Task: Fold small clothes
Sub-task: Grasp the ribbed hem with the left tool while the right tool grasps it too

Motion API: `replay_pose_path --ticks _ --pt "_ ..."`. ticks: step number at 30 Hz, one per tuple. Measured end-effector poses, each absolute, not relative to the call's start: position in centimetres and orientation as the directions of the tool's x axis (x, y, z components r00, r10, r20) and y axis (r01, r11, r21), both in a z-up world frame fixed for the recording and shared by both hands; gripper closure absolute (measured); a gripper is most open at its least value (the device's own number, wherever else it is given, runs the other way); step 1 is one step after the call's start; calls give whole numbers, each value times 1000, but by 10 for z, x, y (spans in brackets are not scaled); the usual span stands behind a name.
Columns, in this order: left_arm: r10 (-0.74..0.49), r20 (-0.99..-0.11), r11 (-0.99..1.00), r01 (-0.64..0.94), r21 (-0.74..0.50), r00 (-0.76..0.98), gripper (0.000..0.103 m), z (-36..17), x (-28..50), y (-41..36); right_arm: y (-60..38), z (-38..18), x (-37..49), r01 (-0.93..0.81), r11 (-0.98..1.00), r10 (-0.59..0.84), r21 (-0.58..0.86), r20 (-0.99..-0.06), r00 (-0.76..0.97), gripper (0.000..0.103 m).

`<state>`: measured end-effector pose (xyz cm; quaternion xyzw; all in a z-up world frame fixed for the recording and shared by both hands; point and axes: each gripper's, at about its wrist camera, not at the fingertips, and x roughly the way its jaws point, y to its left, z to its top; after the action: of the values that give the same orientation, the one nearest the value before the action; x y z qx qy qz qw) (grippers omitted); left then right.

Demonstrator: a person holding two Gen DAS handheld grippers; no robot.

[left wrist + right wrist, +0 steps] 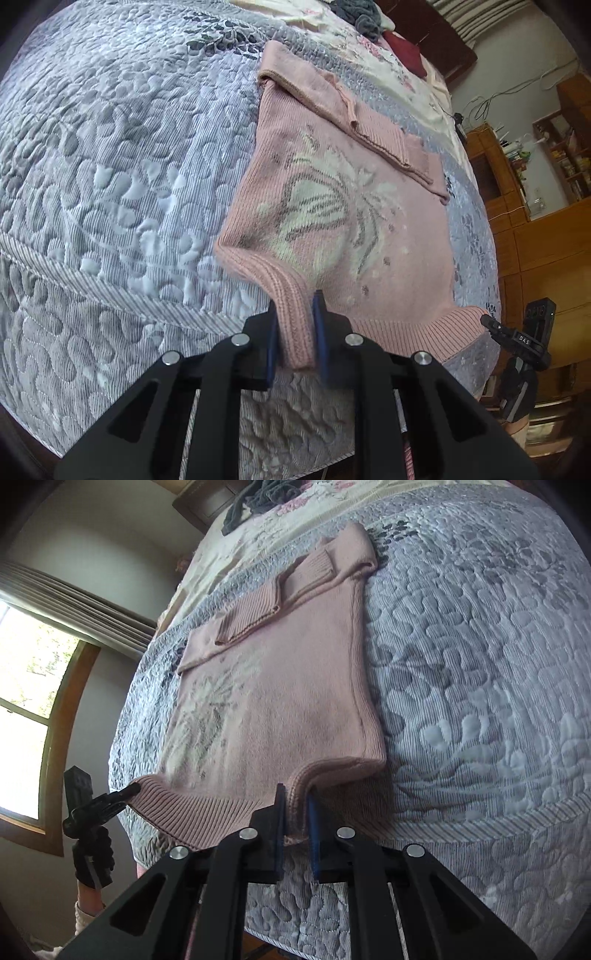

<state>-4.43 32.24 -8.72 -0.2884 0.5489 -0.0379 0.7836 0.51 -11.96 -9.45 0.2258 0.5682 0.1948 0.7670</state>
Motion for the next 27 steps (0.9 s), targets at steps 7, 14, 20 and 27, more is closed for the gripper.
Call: replay_pose_path --ticks 7,14,20,27 --pt "-379 -820 780 -328 -533 429 88 -95 2 345 -133 -96 58 28 790 580 612 -762 287 92" --pt "-368 -842 762 -391 -516 395 87 -124 50 358 -132 -120 118 89 787 576 611 -778 251 93" --pt "-387 -846 741 -422 -522 367 83 -144 75 365 -125 -145 146 118 802 557 585 -805 205 92" --pt "-412 -806 677 -449 -583 426 58 -130 68 388 -132 -140 145 83 827 531 557 -820 211 80"
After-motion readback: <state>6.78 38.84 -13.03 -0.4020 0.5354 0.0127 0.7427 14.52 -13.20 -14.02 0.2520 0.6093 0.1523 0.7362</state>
